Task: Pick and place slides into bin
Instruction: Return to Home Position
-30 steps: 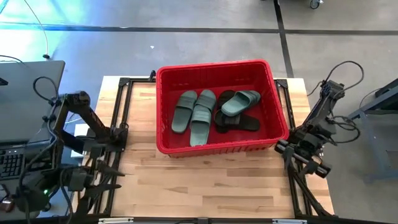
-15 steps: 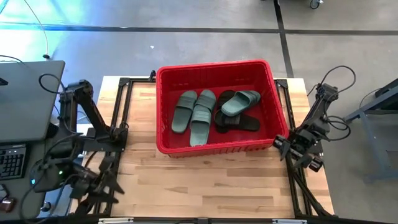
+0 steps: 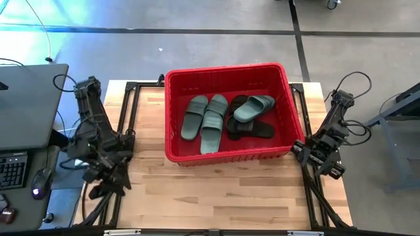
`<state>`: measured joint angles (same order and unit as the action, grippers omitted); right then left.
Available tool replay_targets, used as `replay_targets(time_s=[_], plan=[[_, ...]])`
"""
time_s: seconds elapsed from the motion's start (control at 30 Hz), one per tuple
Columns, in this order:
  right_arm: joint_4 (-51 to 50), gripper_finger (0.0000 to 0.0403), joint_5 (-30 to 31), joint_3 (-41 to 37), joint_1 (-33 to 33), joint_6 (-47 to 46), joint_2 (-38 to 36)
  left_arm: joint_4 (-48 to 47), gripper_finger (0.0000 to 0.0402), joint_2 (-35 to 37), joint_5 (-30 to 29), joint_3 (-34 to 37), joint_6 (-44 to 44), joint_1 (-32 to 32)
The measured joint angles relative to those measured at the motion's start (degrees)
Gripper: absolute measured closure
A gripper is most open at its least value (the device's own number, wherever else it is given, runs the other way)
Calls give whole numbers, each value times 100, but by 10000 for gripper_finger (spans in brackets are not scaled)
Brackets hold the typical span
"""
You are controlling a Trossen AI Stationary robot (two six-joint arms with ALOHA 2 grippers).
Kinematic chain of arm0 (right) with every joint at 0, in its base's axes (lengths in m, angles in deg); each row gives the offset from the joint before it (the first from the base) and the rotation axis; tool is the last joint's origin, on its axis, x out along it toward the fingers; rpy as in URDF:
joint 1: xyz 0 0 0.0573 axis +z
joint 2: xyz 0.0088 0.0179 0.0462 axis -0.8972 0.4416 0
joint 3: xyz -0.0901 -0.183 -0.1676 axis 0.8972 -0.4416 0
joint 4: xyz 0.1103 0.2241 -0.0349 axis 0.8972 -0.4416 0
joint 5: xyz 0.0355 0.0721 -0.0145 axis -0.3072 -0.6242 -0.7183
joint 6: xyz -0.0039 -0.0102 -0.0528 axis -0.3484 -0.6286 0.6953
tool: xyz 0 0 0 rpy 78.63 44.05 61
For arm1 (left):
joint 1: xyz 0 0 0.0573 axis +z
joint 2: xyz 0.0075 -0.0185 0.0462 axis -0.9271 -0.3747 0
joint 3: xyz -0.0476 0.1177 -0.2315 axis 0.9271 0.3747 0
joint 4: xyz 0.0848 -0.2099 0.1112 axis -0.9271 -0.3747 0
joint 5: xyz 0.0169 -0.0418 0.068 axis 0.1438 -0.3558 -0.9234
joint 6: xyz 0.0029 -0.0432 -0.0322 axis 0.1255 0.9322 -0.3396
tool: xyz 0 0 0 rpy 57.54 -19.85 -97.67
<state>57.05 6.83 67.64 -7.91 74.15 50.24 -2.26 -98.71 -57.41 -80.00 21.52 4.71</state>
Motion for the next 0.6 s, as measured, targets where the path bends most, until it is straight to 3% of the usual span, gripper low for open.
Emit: replay_targets(time_s=[0.27,0.6], plan=[[-260,208,-37,2,0,250,-238,291,275,1587,204,1118,-654,-7],[-533,208,-324,2,1,245,-307,-257,275,2955,218,1605,-1062,-5]])
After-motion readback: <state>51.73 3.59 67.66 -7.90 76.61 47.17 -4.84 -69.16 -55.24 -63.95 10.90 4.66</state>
